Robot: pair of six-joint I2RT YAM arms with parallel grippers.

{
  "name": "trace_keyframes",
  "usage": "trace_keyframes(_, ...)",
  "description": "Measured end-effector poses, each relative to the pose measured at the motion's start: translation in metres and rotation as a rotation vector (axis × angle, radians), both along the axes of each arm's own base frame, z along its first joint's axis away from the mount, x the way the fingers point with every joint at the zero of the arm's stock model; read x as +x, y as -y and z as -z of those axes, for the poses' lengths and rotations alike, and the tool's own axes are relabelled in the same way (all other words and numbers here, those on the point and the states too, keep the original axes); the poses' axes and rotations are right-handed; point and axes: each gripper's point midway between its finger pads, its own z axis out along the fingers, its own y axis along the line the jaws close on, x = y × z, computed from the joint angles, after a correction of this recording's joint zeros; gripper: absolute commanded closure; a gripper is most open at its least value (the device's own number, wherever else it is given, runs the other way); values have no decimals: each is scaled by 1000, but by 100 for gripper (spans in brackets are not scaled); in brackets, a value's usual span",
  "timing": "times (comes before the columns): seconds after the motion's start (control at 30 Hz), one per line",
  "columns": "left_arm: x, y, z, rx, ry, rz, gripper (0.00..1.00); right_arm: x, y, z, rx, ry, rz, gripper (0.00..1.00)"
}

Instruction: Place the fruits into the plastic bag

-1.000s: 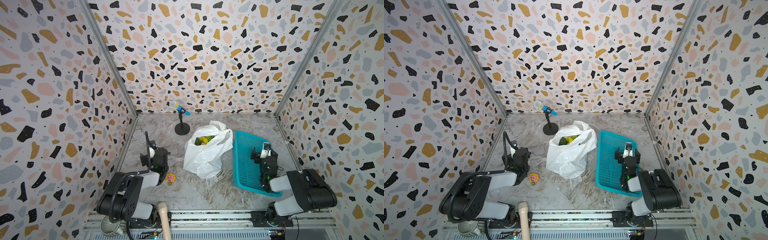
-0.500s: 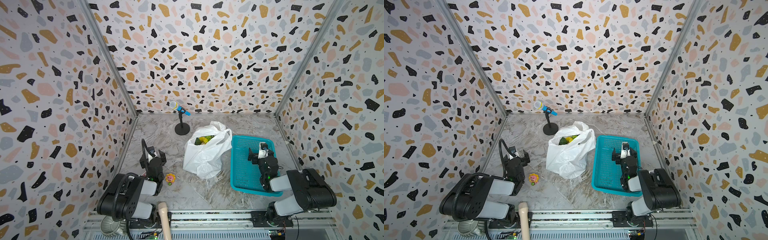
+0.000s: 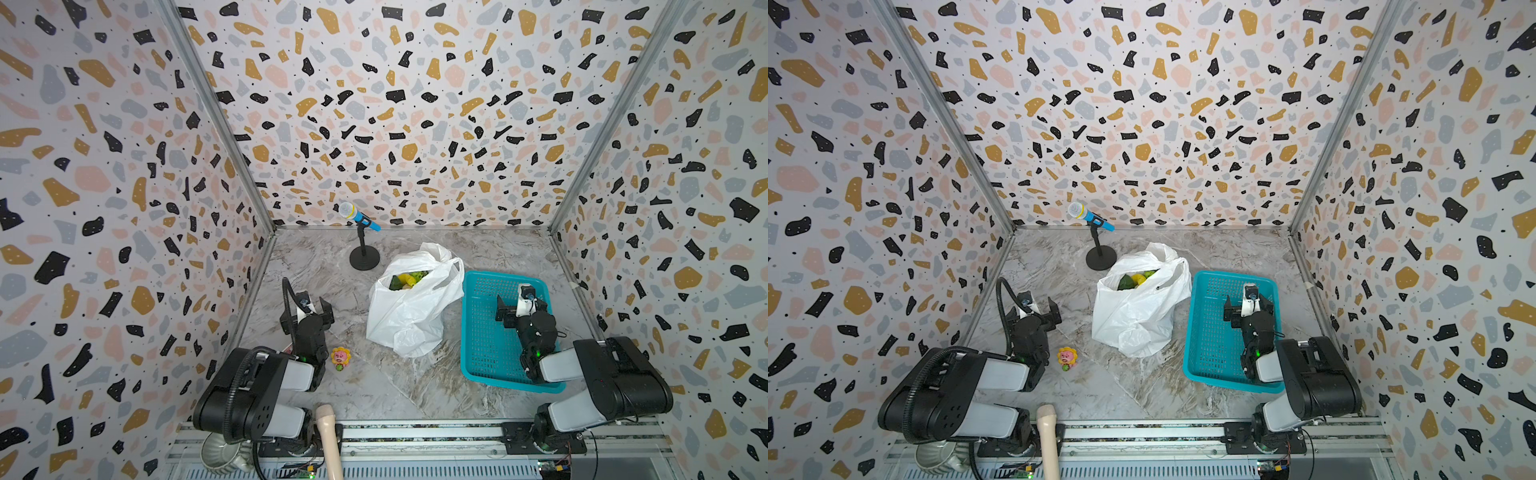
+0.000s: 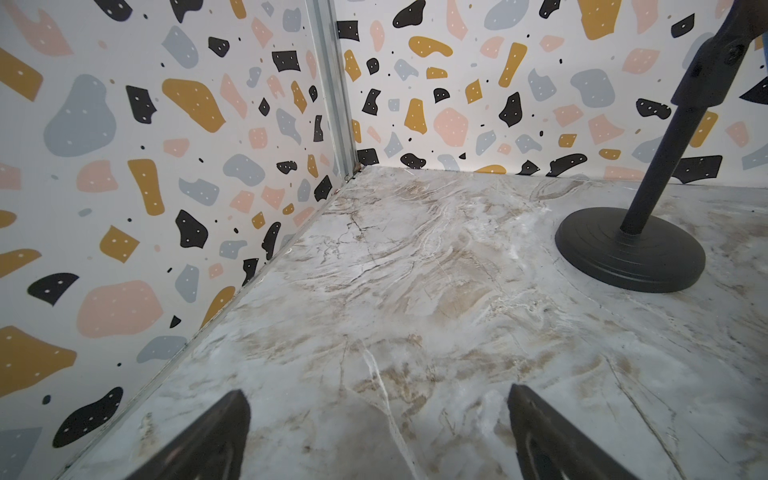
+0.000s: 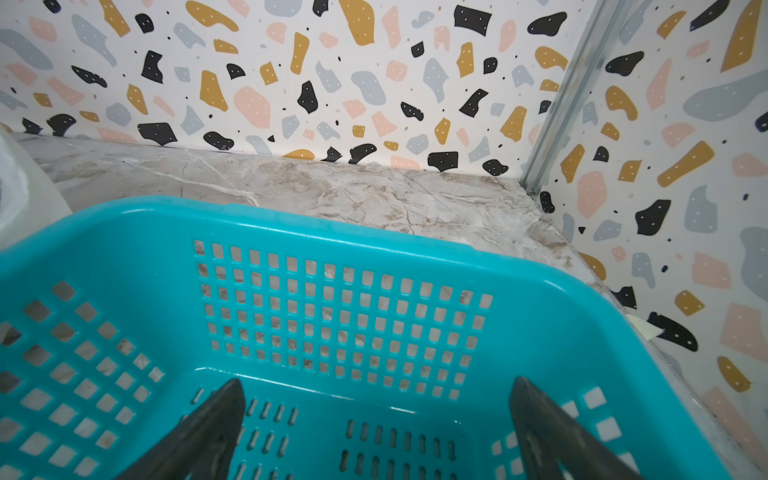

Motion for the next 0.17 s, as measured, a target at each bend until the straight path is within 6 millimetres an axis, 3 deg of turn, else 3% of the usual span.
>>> trace_keyframes(0.17,0,0,0,-1,1,1,2,5,2,-3,9,7,-16,1)
